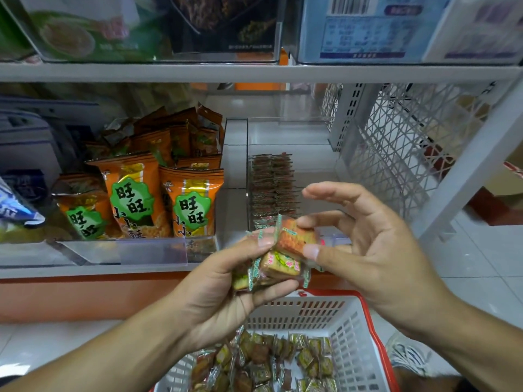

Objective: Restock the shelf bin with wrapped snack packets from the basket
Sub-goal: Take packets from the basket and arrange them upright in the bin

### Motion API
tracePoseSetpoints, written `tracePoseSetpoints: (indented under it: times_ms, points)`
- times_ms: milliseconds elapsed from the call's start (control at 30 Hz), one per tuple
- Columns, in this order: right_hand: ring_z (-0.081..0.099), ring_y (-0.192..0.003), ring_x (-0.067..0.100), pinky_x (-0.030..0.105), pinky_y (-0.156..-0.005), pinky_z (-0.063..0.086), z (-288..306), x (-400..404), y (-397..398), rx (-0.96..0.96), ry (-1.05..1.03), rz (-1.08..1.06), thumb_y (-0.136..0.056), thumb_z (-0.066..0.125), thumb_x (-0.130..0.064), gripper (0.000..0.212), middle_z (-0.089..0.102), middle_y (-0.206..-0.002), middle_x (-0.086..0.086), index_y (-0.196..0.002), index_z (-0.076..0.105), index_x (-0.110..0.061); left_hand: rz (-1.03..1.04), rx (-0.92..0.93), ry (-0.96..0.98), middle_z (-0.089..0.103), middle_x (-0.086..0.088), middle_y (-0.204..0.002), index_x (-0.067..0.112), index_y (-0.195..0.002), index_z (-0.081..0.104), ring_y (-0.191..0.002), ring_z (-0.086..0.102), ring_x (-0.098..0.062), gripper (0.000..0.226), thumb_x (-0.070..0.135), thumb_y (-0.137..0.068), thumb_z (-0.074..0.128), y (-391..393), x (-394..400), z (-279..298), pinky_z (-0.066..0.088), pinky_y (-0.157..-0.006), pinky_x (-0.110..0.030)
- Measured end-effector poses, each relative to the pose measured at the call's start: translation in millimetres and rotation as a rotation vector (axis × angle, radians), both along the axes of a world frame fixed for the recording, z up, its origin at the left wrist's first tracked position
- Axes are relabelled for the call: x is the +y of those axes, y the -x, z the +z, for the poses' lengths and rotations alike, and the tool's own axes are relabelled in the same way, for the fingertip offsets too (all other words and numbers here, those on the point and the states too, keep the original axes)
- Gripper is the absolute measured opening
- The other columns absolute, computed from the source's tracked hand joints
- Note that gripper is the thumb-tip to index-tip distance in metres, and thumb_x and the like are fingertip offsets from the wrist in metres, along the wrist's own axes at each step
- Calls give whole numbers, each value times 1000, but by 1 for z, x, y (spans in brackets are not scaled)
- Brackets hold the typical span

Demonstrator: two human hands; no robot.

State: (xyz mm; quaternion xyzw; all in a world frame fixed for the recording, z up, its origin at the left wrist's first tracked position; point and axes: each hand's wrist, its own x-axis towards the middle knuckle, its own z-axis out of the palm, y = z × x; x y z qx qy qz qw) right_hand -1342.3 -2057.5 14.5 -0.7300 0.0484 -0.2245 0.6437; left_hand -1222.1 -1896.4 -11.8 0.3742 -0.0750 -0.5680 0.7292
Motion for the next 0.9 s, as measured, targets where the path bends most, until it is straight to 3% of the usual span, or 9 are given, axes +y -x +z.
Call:
tracePoseSetpoints:
  times_ms: [67,167,300,433,533,633,700,767,900]
  points:
    - [63,-103,47,47,-71,63,-1,-5,1,164,96,-35,-72,83,-24,63,64,-127,-16,-125,60,-50,3,-30,-2,75,-28,-106,6,-100,82,-87,78,-35,61,13,-43,103,-2,0,-2,64,-61,-33]
    - [70,-107,17,30,-86,59,-4,-13,3,317,95,77,-70,85,-38,59,70,-121,-14,-126,65,-41,11,-62,-34,73,-28,-113,8,-106,80,-88,78,-35,38,10,-68,85,-4,-1,-3,64,-62,-32]
    - [70,-102,7,34,-85,57,-4,-13,3,151,175,-94,-80,83,-20,23,76,-107,-8,-98,79,-32,24,-27,-31,74,-28,-110,5,-101,81,-87,78,-35,42,13,-60,83,-2,-5,-4,64,-61,-32]
    - [63,-118,7,30,-93,55,-6,-10,5,114,353,-83,-91,66,5,50,65,-127,-19,-106,78,-42,37,20,-9,75,-28,-102,3,-94,82,-80,78,-35,44,13,-53,94,0,-6,-1,63,-58,-32]
    - [61,-119,13,38,-90,57,-6,-13,4,158,226,25,-94,54,-7,44,63,-130,-16,-110,76,-42,61,42,18,75,-28,-104,3,-98,82,-83,78,-36,63,12,-40,104,-5,-5,2,64,-59,-33]
    - [66,-106,16,40,-82,61,-5,-11,6,160,170,18,-86,67,-37,29,67,-118,-10,-114,72,-43,53,19,16,74,-29,-110,3,-101,81,-87,78,-34,66,14,-40,104,-7,-4,1,64,-60,-32]
    - [67,-98,19,45,-76,63,-7,-11,7,186,135,-4,-81,78,-38,40,68,-114,-8,-118,67,-45,40,2,20,73,-29,-114,3,-104,80,-90,78,-33,66,16,-44,104,-7,-4,0,64,-63,-32]
    - [68,-97,15,38,-76,63,-8,-12,7,222,85,-11,-75,85,-39,46,69,-113,-7,-117,67,-43,30,-17,34,73,-27,-116,5,-104,80,-94,77,-30,62,19,-48,103,-6,-4,-1,64,-67,-32]
    - [72,-80,23,34,-75,60,-10,-11,6,355,-191,64,-63,90,-31,47,74,-98,4,-105,71,-26,4,-85,55,74,-24,-114,10,-100,82,-99,77,-29,48,20,-57,100,-2,-5,0,63,-75,-34]
